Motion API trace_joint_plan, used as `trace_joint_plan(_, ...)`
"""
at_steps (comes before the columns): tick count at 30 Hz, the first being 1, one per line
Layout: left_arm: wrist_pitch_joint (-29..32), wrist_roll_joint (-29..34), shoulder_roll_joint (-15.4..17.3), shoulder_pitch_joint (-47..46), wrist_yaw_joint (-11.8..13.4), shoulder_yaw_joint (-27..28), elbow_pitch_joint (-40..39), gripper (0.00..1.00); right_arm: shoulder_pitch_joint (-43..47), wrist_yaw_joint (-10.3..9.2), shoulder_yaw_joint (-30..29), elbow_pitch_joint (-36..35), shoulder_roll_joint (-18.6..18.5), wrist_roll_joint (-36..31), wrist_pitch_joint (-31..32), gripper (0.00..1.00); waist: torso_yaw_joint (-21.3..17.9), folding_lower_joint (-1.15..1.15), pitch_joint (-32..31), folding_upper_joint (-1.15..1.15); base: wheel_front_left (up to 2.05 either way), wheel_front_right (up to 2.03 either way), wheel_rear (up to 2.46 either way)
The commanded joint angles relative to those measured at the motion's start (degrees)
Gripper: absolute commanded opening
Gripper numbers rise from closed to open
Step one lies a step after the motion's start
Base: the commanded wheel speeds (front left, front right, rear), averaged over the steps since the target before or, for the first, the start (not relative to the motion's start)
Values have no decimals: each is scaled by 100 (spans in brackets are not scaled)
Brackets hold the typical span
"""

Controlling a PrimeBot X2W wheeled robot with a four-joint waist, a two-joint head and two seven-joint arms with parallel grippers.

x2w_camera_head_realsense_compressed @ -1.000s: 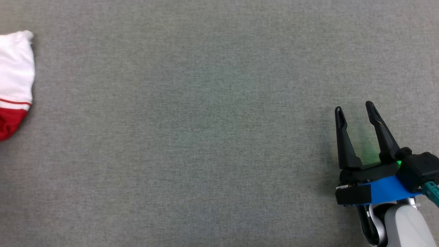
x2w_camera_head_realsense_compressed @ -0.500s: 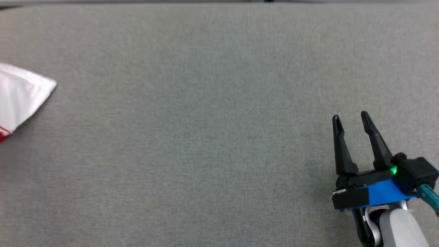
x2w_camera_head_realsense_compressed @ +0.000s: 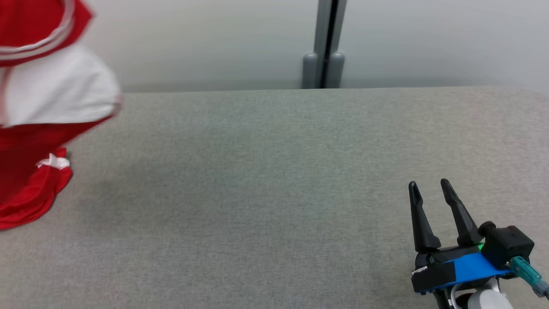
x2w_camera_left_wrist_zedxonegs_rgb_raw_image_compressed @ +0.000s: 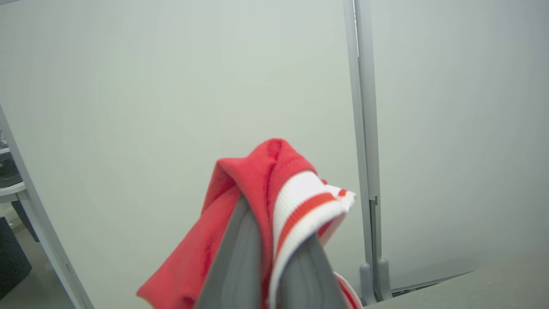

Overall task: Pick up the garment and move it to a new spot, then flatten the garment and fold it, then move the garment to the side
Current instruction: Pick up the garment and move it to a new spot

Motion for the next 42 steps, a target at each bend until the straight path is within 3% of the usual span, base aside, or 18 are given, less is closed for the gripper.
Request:
trace_joint_plan(1,59,16,-93,-202,-23,-132,-108,0,69,12,12,24,-28,29,-29,100,-186,2,-172,0,0,0,0)
trace_joint_plan(8,124,-34,-812,-692,-118,-877,-436,0,36,12,163,-45,-26,108,18,100,-594,2,-104,0,0,0,0)
trace_joint_plan(15,-168,-159,-1498,-17,-143,-1530,-188,0,-92,12,231,-56,-28,203,20,100,-1011,2,223,0,0,0,0)
trace_joint_plan(19,-510,-30,-1797,708,-151,-2030,383,0,-178,11,286,-31,-26,233,-10,100,-1208,2,412,0,0,0,0)
trace_joint_plan(26,-1439,359,-2293,1509,-55,-2585,2165,0,-320,11,346,55,-27,284,-41,100,-1418,2,586,0,0,0,0)
trace_joint_plan(27,-1527,371,-2384,1554,-39,-2631,2400,16,-340,11,344,57,-28,285,-48,100,-1423,2,600,0,0,0,0)
trace_joint_plan(28,-1621,396,-2460,1588,-38,-2669,2583,40,-355,11,348,73,-26,279,-53,100,-1422,2,601,0,0,0,0)
trace_joint_plan(29,-1719,403,-2536,1603,-41,-2687,2748,100,-356,11,346,77,-25,267,-59,100,-1411,2,598,0,0,0,0)
trace_joint_plan(38,-2417,237,-2910,1822,-78,-2662,2906,100,-205,11,226,81,-27,153,2,100,-1090,2,382,0,0,0,0)
trace_joint_plan(42,-3010,148,-2768,2289,-5,-2468,2434,100,-106,11,192,38,-27,114,80,100,-915,2,224,0,0,0,0)
